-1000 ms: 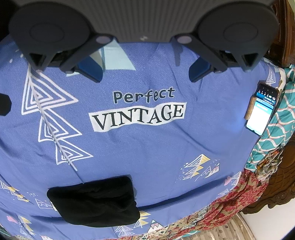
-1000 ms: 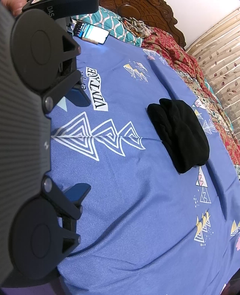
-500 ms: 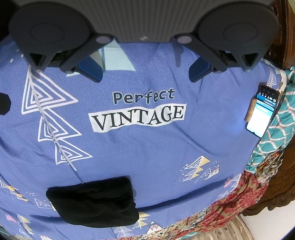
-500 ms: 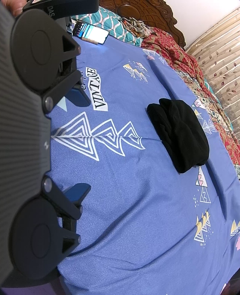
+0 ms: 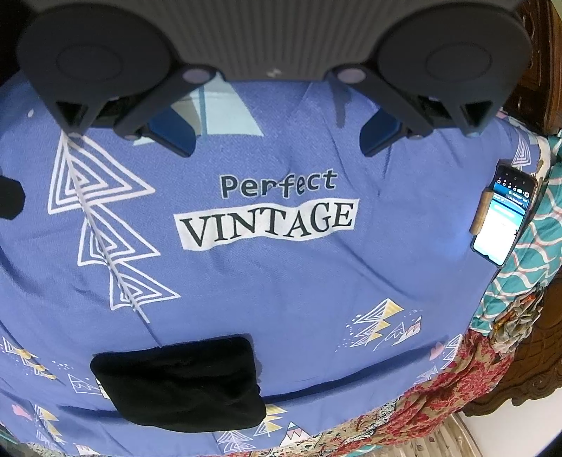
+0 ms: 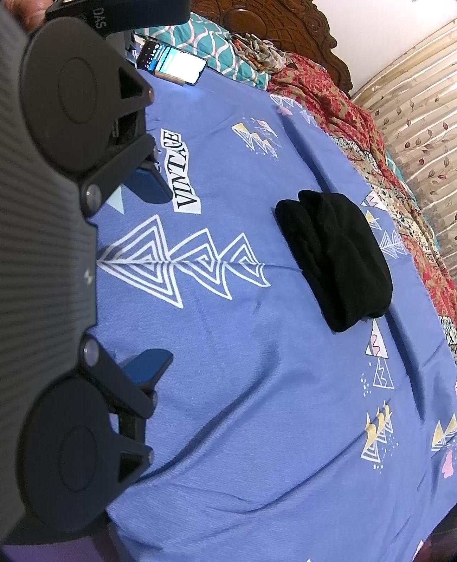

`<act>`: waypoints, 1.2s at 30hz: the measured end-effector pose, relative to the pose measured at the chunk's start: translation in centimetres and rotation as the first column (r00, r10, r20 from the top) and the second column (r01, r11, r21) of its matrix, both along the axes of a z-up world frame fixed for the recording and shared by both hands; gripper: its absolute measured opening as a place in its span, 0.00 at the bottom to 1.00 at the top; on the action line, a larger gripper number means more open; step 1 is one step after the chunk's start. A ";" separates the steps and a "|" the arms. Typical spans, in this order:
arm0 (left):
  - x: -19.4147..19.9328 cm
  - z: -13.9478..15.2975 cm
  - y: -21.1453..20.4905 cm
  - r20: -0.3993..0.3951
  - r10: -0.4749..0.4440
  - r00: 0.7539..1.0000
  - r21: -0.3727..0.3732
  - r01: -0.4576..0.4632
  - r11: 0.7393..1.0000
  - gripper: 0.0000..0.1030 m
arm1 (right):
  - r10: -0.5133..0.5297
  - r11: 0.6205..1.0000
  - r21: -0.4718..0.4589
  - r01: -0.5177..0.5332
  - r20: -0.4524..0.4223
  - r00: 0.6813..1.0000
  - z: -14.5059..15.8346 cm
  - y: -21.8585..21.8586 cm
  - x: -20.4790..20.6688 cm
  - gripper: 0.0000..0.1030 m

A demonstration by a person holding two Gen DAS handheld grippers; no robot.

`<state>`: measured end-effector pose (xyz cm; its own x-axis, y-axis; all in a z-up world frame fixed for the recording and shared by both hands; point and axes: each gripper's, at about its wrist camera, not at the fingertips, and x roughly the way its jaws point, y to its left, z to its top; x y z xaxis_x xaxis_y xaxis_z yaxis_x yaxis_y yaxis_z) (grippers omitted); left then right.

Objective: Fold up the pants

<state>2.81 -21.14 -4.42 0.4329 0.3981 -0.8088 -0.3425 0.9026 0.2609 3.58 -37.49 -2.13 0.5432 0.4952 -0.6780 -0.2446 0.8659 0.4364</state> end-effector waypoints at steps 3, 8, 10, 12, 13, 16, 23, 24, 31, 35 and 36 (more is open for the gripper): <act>0.0 0.2 0.0 0.004 0.000 1.000 -0.002 0.000 1.000 1.00 | -0.001 1.000 0.000 0.001 0.002 1.000 0.0 0.0 0.0 0.89; 0.0 0.4 -0.1 0.010 -0.002 1.000 -0.010 0.002 1.000 1.00 | -0.005 1.000 0.000 0.005 0.008 1.000 0.2 0.1 -0.1 0.89; 0.1 0.6 -0.1 0.010 -0.002 1.000 -0.022 0.002 1.000 1.00 | -0.008 1.000 0.002 0.008 0.010 1.000 0.3 0.1 -0.1 0.89; 0.2 0.7 0.0 0.013 -0.001 1.000 -0.029 0.002 1.000 1.00 | -0.014 1.000 0.005 0.014 0.015 1.000 0.5 0.0 -0.1 0.89; 0.2 0.9 0.0 0.015 -0.002 1.000 -0.032 0.002 0.999 1.00 | -0.018 1.000 0.007 0.018 0.018 1.000 0.6 -0.1 -0.1 0.89; 0.4 1.2 -0.1 0.021 -0.009 1.000 -0.048 0.010 0.999 1.00 | -0.031 0.999 0.009 0.031 0.030 0.999 0.9 -0.3 0.0 0.89; 0.8 2.0 -0.4 0.037 -0.025 0.999 -0.079 0.028 0.996 1.00 | -0.054 0.999 0.007 0.054 0.065 0.996 1.8 -1.0 0.4 0.89; 1.0 2.2 -0.4 0.038 -0.028 0.999 -0.084 0.031 0.996 1.00 | -0.058 0.998 0.007 0.057 0.070 0.996 1.9 -1.1 0.5 0.89; 2.5 3.7 -0.7 0.076 -0.051 0.996 -0.095 0.058 0.994 1.00 | -0.077 0.997 -0.001 0.078 0.117 0.990 3.2 -1.9 1.4 0.89; 3.7 4.7 -0.8 0.103 -0.064 0.993 -0.078 0.072 0.994 1.00 | -0.092 0.996 -0.003 0.093 0.140 0.986 3.9 -2.5 2.1 0.89; 4.0 4.9 -0.9 0.110 -0.067 0.992 -0.076 0.076 0.994 1.00 | -0.096 0.995 -0.003 0.098 0.144 0.985 4.0 -2.6 2.2 0.89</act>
<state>6.76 -22.01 0.51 0.5435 0.2986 -0.7845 -0.2981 0.9423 0.1521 5.81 -40.14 1.92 0.6801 0.4291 -0.5944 -0.2184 0.8926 0.3944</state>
